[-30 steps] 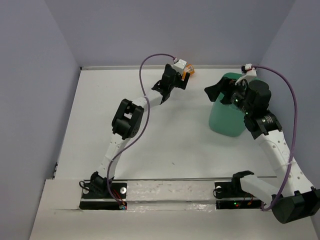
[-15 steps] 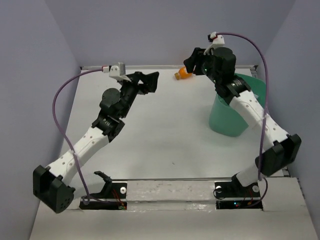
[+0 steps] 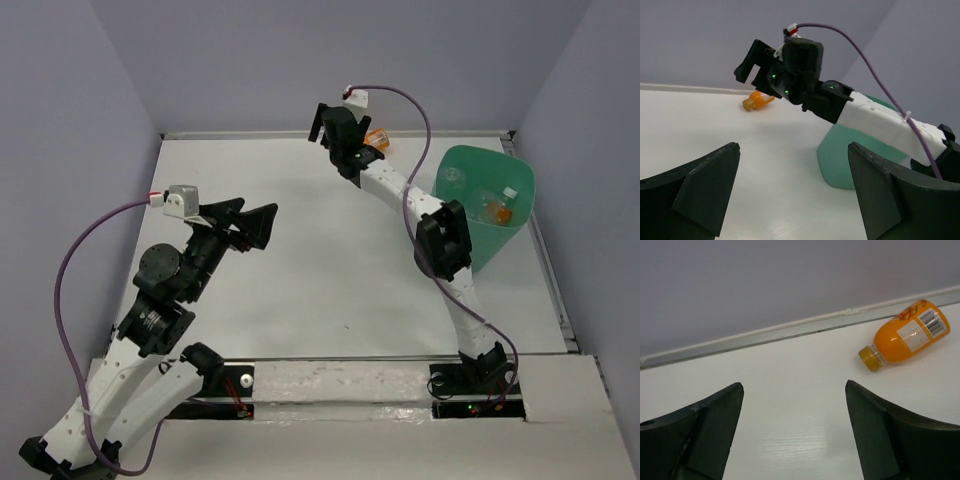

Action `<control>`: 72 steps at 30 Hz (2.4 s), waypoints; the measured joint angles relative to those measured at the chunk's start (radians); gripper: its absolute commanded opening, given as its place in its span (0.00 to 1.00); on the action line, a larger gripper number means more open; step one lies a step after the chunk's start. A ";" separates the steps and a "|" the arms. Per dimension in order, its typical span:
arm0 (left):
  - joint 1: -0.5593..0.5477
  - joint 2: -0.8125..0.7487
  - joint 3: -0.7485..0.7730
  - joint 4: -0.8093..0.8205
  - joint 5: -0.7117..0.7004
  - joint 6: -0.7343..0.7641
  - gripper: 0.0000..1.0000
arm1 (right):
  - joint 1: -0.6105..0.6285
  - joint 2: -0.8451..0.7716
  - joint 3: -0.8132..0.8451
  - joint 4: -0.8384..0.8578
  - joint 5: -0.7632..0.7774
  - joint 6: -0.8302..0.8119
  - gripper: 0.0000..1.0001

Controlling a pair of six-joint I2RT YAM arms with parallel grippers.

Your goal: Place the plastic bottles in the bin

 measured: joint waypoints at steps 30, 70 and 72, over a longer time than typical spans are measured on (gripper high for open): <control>-0.111 -0.004 -0.097 -0.027 0.044 0.124 0.99 | -0.183 0.444 0.287 0.010 0.180 0.363 1.00; 0.015 -0.122 -0.099 -0.006 0.073 0.130 0.99 | -0.045 -1.076 -0.900 0.531 -0.032 -0.165 0.11; 0.016 -0.130 -0.099 -0.006 0.073 0.128 0.99 | -0.108 -1.215 -0.971 0.506 0.048 -0.208 0.11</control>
